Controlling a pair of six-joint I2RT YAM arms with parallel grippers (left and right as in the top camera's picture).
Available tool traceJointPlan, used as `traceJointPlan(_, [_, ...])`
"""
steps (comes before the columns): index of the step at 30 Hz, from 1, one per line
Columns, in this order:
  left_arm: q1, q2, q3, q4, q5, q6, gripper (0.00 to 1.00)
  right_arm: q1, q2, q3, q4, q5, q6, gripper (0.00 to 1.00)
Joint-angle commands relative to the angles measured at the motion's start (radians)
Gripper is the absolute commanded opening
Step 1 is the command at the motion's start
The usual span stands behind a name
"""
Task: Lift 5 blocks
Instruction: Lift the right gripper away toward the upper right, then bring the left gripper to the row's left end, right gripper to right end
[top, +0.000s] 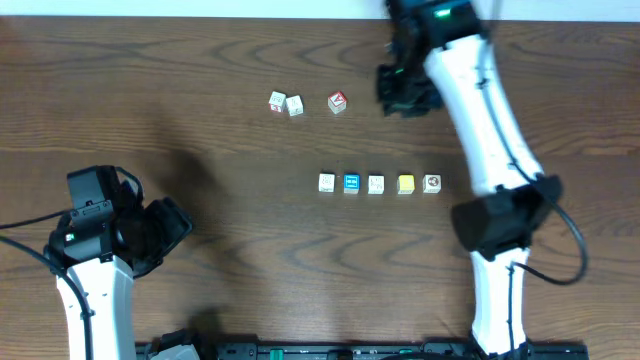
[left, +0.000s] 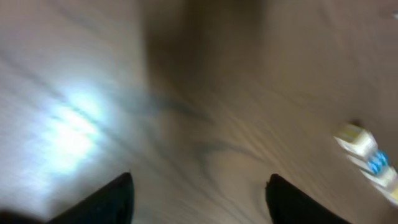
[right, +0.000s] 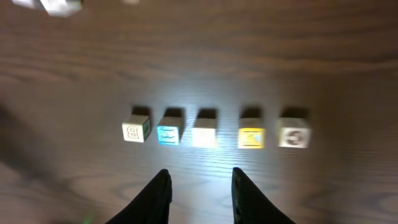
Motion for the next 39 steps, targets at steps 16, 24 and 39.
traceJointPlan(16, [-0.423,0.11,0.143,0.085,0.132,0.106,0.7,-0.254,-0.5,-0.646,0.051,0.152,-0.138,0.35])
traceJointPlan(24, [-0.623,0.348,0.409,-0.066,-0.164,0.115,0.76,-0.452,-0.505,-0.812,0.153,-0.085,-0.286,0.33])
traceJointPlan(39, [-0.647,0.592,0.421,0.126,-0.032,0.082,0.36,-0.561,-0.505,-1.183,0.503,-0.338,-0.329,0.07])
